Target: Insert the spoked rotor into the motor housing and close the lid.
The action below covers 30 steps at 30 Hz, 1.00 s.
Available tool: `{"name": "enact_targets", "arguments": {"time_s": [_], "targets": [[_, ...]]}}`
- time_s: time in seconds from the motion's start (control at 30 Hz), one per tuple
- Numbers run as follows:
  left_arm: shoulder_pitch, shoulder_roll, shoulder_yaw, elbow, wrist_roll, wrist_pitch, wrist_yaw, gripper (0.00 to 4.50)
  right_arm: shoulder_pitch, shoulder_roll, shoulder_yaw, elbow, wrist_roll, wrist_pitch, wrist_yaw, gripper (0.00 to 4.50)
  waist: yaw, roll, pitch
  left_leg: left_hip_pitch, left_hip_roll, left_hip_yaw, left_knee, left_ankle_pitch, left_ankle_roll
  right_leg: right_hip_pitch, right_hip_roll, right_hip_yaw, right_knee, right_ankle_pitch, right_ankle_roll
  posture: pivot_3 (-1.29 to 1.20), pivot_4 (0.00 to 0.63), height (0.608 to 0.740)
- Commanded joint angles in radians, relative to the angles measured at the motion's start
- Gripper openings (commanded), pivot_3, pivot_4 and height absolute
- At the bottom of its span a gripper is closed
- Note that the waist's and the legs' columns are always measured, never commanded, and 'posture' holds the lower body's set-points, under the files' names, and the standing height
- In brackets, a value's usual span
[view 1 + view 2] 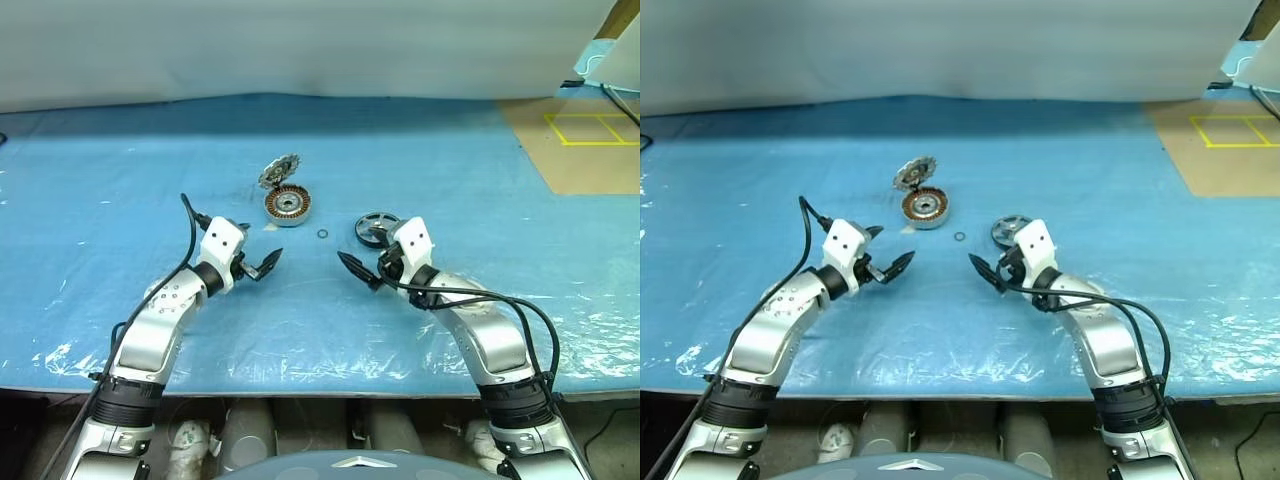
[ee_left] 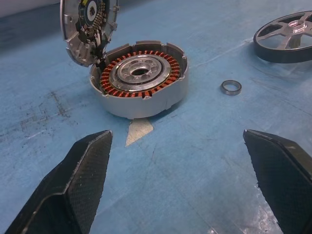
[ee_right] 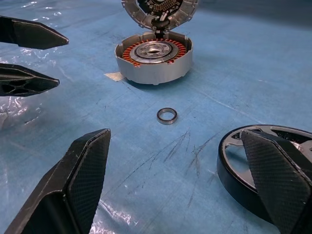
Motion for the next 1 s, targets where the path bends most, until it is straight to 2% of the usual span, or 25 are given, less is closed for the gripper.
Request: {"name": "enact_targets", "arguments": {"time_s": [0.03,0.4,1.0], "targets": [[0.021,-0.002,0.029,-0.024,-0.013,-0.028,0.007,4.50,-0.009,-0.007,-0.015,-0.038,0.004,-0.014,-0.003,4.43,0.000,0.000,0.000,0.000,0.000,0.000,0.000,0.000,0.000,0.000,0.000,0.000,0.000,0.000,0.000,0.00,0.150,0.740],[-0.013,0.011,0.048,0.016,-0.007,-0.038,0.004,4.50,-0.033,0.003,0.000,-0.006,-0.016,-0.027,-0.022,4.43,0.000,0.000,0.000,0.000,0.000,0.000,0.000,0.000,0.000,0.000,0.000,0.000,0.000,0.000,0.000,0.00,0.150,0.740],[0.016,-0.004,0.040,-0.009,-0.005,-0.038,0.022,4.50,-0.066,-0.021,0.000,0.022,-0.019,-0.009,0.018,4.43,0.000,0.000,0.000,0.000,0.000,0.000,0.000,0.000,0.000,0.000,0.000,0.000,0.000,0.000,0.000,0.00,0.150,0.740]]}}
